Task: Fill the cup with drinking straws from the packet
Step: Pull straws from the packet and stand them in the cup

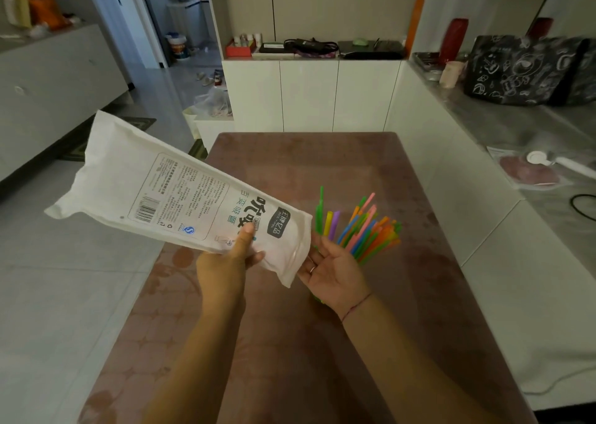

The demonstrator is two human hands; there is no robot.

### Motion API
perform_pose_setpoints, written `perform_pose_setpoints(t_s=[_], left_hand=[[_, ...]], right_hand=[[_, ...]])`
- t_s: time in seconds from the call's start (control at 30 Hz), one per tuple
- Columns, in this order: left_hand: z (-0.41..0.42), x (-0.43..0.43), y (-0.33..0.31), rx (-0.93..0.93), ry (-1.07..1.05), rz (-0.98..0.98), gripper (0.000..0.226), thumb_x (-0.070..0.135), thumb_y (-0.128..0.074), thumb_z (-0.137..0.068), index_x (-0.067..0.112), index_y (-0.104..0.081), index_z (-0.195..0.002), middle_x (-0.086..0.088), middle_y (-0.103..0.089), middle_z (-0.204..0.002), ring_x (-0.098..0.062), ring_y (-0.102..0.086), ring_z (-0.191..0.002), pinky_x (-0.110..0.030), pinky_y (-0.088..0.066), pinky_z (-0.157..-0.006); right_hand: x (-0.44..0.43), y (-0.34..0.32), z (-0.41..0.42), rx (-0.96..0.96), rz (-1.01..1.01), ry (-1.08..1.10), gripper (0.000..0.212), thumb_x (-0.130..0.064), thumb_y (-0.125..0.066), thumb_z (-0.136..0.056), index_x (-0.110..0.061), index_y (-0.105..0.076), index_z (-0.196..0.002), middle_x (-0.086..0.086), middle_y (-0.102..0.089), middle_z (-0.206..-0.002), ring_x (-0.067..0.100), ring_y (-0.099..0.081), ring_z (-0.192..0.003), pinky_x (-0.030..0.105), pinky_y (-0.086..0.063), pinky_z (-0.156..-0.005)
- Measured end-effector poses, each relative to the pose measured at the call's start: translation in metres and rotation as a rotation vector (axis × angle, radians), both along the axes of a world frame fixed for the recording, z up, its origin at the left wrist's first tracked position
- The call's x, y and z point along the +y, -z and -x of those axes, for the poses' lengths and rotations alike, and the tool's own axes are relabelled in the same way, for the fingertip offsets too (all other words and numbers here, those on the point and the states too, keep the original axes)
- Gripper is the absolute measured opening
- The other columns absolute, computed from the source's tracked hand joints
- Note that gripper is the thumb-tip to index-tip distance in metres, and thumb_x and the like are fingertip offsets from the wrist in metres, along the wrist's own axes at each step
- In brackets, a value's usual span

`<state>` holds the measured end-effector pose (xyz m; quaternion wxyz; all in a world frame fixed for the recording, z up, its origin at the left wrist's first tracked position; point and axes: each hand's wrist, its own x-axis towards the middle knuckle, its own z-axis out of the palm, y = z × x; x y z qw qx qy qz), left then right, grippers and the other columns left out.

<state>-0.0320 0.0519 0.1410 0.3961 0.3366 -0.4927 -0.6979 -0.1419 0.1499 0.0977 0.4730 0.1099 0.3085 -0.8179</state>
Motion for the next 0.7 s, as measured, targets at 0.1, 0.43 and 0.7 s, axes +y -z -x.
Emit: perform_pose_setpoints(t_s=[0.1,0.43,0.7], left_hand=[[0.001,0.001,0.002,-0.015,0.026,0.011,0.012,0.023,-0.067,-0.087,0.029,-0.063,-0.097,0.002,-0.071,-0.104,-0.017,-0.071,-0.090,-0.029,-0.060,-0.061],[0.000,-0.001,0.005,-0.020,0.011,0.018,0.011,0.032,-0.050,-0.097,0.033,-0.059,-0.103,-0.001,-0.070,-0.108,-0.017,-0.069,-0.095,-0.027,-0.059,-0.064],[-0.002,-0.013,0.012,0.003,-0.110,-0.191,0.010,0.024,-0.058,-0.094,0.024,-0.058,-0.104,0.000,-0.069,-0.101,-0.016,-0.068,-0.086,-0.024,-0.057,-0.062]], right_hand=[[0.001,-0.004,-0.003,0.013,0.015,-0.002,0.023,-0.024,-0.048,-0.093,-0.013,-0.068,-0.092,0.005,-0.072,-0.087,0.021,-0.062,-0.088,0.037,-0.048,-0.085],[0.006,-0.003,-0.001,0.086,-0.088,0.011,0.020,-0.020,-0.050,-0.092,-0.011,-0.067,-0.096,0.005,-0.068,-0.085,0.018,-0.060,-0.085,0.033,-0.054,-0.071],[0.017,-0.009,0.003,0.493,-0.297,0.146,0.015,-0.001,-0.052,-0.089,-0.005,-0.066,-0.090,-0.005,-0.063,-0.052,0.003,-0.054,-0.048,0.012,-0.047,-0.049]])
